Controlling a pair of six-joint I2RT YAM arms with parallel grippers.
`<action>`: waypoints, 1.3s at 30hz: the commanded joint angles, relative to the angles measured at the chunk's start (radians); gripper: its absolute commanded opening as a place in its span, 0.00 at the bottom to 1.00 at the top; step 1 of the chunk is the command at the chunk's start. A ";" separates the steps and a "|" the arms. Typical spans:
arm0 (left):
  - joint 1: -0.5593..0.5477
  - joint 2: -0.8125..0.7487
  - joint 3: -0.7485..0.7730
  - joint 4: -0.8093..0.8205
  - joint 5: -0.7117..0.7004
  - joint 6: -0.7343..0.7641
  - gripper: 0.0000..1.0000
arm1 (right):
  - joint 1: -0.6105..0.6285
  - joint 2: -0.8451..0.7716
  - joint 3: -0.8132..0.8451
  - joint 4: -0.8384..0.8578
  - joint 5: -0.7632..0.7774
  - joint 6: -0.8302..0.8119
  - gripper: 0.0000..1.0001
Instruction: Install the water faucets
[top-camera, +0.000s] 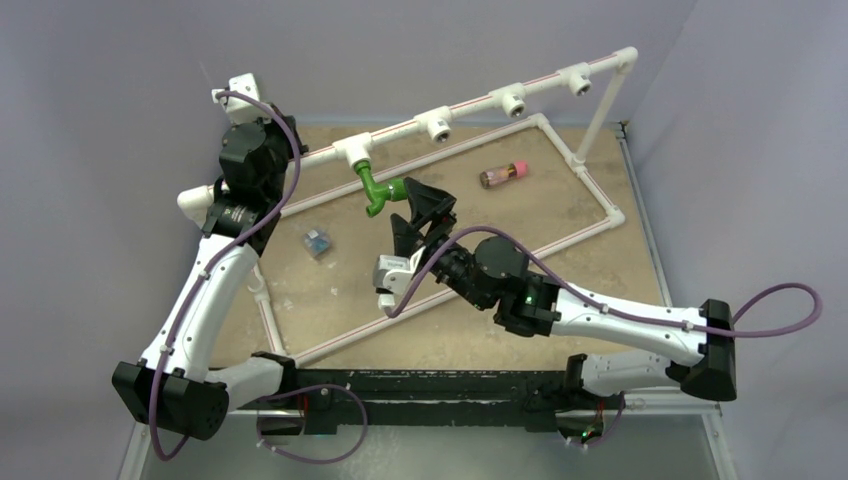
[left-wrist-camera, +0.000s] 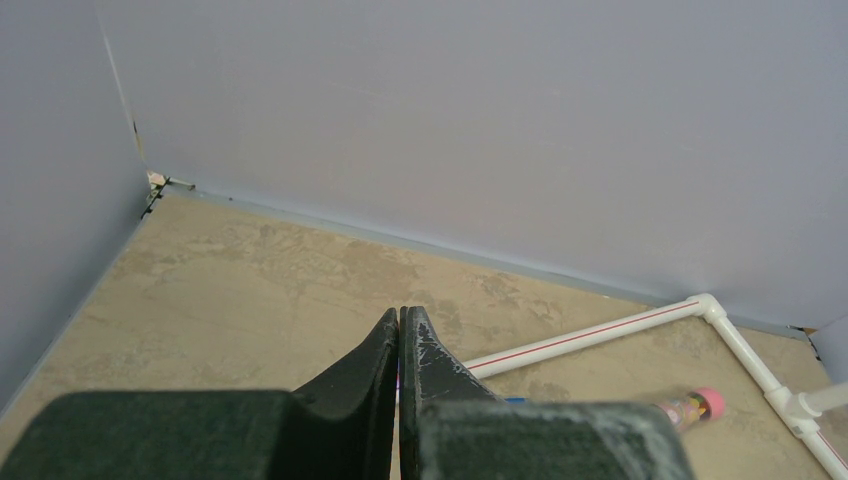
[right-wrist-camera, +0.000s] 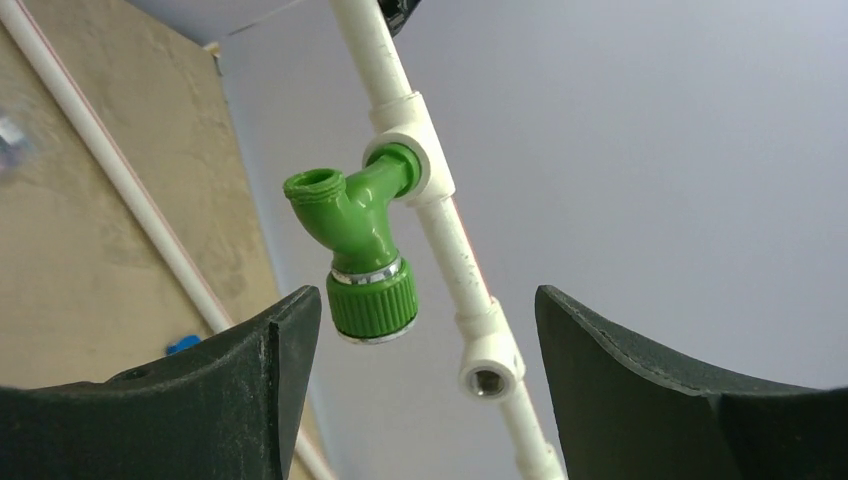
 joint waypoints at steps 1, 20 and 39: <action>-0.026 0.021 -0.048 -0.217 0.057 0.009 0.00 | 0.028 0.037 -0.009 0.162 0.057 -0.250 0.80; -0.027 0.025 -0.048 -0.214 0.060 0.008 0.00 | 0.015 0.271 0.076 0.344 0.156 -0.290 0.64; -0.027 0.025 -0.046 -0.214 0.056 0.008 0.00 | 0.003 0.310 0.095 0.433 0.184 0.096 0.00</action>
